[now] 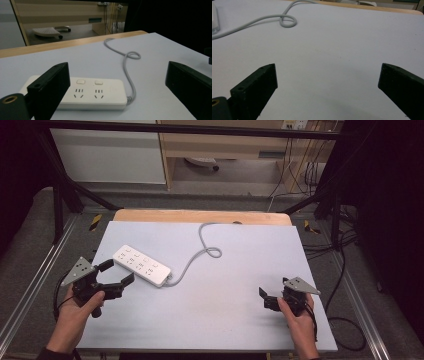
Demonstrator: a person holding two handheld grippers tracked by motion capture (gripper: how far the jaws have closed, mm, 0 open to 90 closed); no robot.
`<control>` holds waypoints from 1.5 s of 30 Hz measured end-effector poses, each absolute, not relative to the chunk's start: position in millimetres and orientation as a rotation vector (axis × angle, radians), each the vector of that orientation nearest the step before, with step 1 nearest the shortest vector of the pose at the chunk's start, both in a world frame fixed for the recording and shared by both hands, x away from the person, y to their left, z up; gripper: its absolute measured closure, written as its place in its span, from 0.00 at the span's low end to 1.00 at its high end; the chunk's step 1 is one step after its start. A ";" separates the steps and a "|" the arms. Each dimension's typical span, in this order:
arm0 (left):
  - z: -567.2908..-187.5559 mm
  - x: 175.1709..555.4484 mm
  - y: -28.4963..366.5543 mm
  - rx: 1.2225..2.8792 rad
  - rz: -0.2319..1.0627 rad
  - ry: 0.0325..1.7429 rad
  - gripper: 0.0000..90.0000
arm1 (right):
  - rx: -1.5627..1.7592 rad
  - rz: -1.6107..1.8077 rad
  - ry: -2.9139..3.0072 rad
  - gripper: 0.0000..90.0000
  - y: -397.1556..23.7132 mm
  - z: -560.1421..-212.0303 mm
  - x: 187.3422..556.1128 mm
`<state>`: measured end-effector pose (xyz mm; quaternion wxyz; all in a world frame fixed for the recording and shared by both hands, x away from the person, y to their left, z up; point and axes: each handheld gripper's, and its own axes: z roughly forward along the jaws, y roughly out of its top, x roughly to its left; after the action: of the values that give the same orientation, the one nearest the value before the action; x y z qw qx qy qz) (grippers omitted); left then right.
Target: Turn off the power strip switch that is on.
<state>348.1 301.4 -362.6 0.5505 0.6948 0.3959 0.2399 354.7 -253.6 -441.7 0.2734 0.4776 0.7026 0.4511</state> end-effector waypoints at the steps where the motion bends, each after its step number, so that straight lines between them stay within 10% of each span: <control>1: -362.4 349.7 301.0 1.634 0.554 0.944 0.06 | 1.285 1.215 1.890 0.03 -253.8 -441.7 354.4; 45: -379.6 428.7 285.0 1.669 0.600 1.041 0.10 | 1.273 1.214 1.906 0.03 -251.9 -442.5 355.7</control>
<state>428.7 285.0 -379.6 0.5162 0.6951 0.4335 0.2500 355.7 -251.9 -442.5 0.2706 0.4727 0.7073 0.4506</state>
